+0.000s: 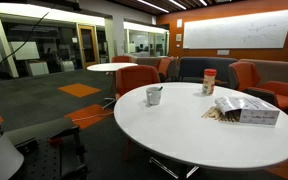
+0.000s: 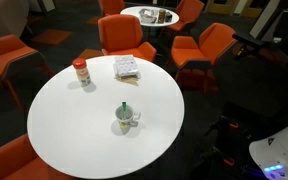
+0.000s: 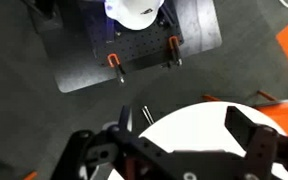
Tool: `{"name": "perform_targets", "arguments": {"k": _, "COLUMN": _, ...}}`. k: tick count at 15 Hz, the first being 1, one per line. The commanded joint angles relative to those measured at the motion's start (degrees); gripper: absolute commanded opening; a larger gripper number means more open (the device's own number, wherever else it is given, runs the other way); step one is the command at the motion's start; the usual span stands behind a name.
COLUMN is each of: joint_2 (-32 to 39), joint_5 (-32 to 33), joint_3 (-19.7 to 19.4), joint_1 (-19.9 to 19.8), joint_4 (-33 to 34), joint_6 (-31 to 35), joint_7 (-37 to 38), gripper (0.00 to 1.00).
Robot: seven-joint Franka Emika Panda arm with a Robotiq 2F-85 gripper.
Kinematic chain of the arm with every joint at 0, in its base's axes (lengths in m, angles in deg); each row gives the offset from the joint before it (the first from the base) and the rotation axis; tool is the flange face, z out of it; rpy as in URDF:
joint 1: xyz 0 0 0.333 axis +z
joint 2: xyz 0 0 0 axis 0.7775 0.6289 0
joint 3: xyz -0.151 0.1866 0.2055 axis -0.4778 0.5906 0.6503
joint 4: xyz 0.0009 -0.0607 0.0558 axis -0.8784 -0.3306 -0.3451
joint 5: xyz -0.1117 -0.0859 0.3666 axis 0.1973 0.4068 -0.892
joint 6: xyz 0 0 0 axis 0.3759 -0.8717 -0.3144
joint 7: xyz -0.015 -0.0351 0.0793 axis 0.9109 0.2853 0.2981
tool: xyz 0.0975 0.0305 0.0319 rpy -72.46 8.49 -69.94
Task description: Remove the green and white object from the mug and place it on the table
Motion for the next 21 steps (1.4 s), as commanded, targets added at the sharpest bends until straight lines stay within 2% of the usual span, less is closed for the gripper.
{"name": "perform_targets", "arguments": {"k": 1, "joint_2": 0.33, "joint_5": -0.48, "joint_3": 0.9, "joint_1": -1.37, "joint_4": 0.14, "joint_6": -0.11, "joint_7": -0.78, "gripper": 1.0}}
{"name": "perform_targets", "arguments": {"k": 5, "joint_2": 0.33, "joint_5": -0.48, "joint_3": 0.9, "joint_1": -1.36, "joint_4": 0.13, "joint_6": -0.11, "joint_7": -0.78, "gripper": 1.0}}
{"name": "perform_targets", "arguments": {"k": 9, "joint_2": 2.75, "joint_5": 2.62, "joint_3": 2.62, "joint_1": 1.41, "joint_4": -0.26, "joint_6": 7.91, "joint_7": -5.98, "gripper": 1.0}}
{"name": "perform_targets", "arguments": {"k": 15, "joint_2": 17.6, "joint_5": 4.94, "joint_3": 6.46, "joint_1": 7.13, "joint_4": 1.86, "joint_6": 26.44, "joint_7": -14.05, "gripper": 1.0}}
{"name": "perform_targets", "arguments": {"k": 21, "joint_2": 32.52, "joint_5": 6.49, "joint_3": 11.53, "joint_1": 11.68, "joint_4": 7.52, "joint_6": 33.32, "joint_7": -23.27, "gripper": 1.0}}
